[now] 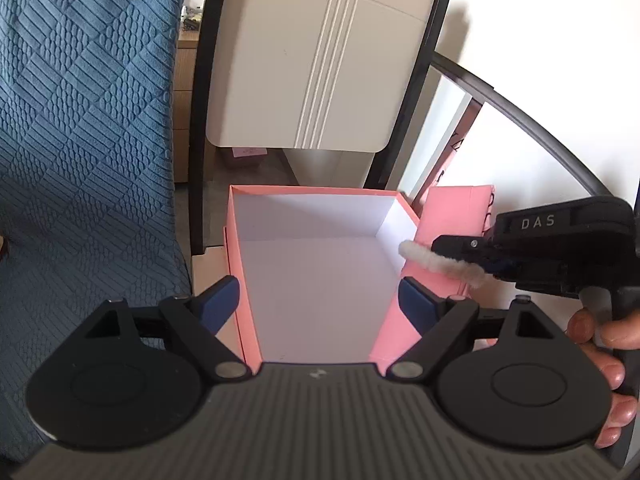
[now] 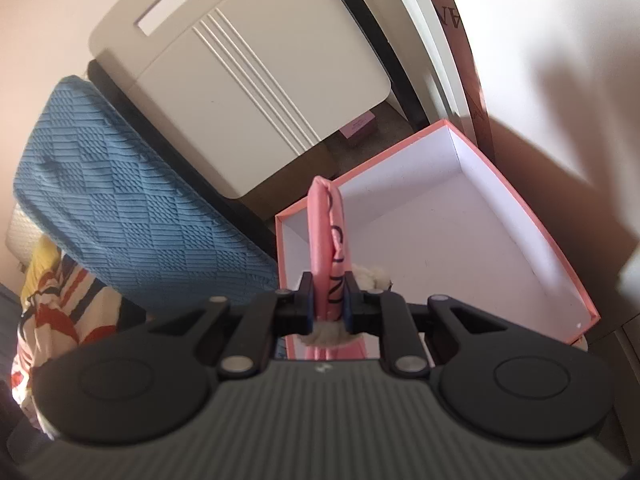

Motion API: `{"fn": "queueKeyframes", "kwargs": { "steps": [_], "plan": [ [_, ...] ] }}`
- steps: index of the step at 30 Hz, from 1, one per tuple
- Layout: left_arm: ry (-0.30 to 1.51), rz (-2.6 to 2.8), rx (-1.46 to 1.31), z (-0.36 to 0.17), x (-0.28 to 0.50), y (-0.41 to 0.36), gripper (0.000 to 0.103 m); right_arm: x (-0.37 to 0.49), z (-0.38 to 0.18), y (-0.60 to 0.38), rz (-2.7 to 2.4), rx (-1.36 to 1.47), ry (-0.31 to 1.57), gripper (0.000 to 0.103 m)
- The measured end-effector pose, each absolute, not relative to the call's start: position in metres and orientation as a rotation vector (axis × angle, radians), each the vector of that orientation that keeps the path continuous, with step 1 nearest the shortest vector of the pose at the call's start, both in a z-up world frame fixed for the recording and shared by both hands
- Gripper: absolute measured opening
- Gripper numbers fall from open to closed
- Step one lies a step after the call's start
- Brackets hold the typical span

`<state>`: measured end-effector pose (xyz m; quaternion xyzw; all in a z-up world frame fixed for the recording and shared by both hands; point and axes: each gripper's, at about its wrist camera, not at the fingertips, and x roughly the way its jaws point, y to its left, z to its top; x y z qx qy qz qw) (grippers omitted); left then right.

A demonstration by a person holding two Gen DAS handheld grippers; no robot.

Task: Organize objects
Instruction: 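Carry the tied pink band into the pink shoebox with the right gripper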

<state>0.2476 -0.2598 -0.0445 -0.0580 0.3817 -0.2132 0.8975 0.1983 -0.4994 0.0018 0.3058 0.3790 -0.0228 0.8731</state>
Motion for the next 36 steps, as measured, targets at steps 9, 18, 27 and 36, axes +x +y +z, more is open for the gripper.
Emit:
{"fn": "queueKeyframes", "kwargs": {
  "steps": [9,18,27,36],
  "plan": [
    [0.879,-0.418,-0.112,-0.084,0.323,-0.284,0.090,0.273,-0.055,-0.532,-0.085,0.681,0.947,0.017],
    [0.962,-0.406,-0.124,-0.137,0.362,-0.285,0.089,0.311,-0.129,-0.547,-0.135,0.727,1.057,0.017],
    [1.002,-0.398,-0.125,-0.165,0.379,-0.280,0.089,0.335,-0.167,-0.547,-0.178,0.672,1.097,0.017],
    [0.986,-0.399,-0.129,-0.157,0.376,-0.276,0.089,0.339,-0.176,-0.540,-0.191,0.649,1.122,0.023]
  ]
}}
